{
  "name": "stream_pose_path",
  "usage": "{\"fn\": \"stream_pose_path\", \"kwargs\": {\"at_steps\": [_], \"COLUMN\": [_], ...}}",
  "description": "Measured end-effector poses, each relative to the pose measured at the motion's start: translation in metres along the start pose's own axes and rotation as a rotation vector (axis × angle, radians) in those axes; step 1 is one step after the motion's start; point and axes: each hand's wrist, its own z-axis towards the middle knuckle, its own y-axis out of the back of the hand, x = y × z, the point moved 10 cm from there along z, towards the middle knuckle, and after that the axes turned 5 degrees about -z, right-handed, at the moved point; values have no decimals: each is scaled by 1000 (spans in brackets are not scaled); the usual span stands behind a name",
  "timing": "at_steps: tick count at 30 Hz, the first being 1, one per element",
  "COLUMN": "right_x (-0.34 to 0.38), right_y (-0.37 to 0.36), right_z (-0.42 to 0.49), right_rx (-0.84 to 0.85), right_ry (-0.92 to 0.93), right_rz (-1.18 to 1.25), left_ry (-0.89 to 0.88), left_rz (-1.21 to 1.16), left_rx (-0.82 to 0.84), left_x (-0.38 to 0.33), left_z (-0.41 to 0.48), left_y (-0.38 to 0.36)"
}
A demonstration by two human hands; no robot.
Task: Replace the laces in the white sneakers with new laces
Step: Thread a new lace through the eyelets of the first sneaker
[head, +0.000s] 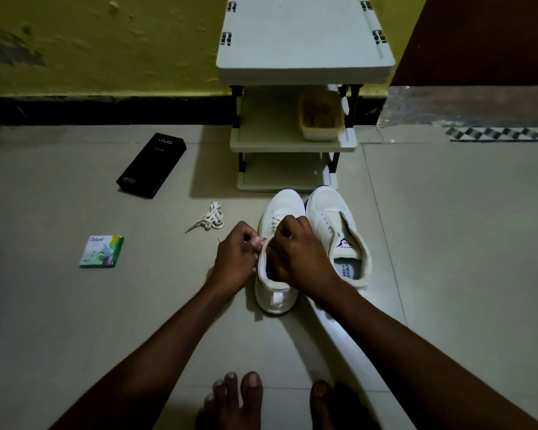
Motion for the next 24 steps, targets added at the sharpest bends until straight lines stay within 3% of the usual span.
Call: {"fn": "stream_pose_path", "kwargs": {"at_steps": [4,6,8,10,11,14,16,18,22,23,24], "right_x": [-3,-3,-3,-3,-5,-7,-7,-10,-20,-18,-16], "right_y": [3,3,2,2,2,1,0,1,-1,-2,-5], "right_z": [-7,-6,-4,-4,-4,-5,-6,-9,-13,-13,-13], "right_rx": [-16,-4,17,28,33,41,33,18,8,8,14], "right_ry": [-7,-9,-6,-8,-18,-31,-26,-57,-143,-144,-144], "right_rz": [32,29,49,73,77,71,81,126,170,160,144], "left_ry": [145,211,217,129,6,-460,-481,-437,-25,33,35], "left_rz": [-143,-335,-648,-729,-581,346,615,482,-484,-610,-588], "left_rx": [-161,-275,-321,-292,-260,79,277,229,-8,-17,-34], "left_x": [13,18,17,7,-5,-47,-35,-39,-27,-22,-23], "left_z": [0,2,8,15,19,11,7,5,8,7,5], "left_y": [21,38,48,59,67,43,22,24,43,38,35]}}
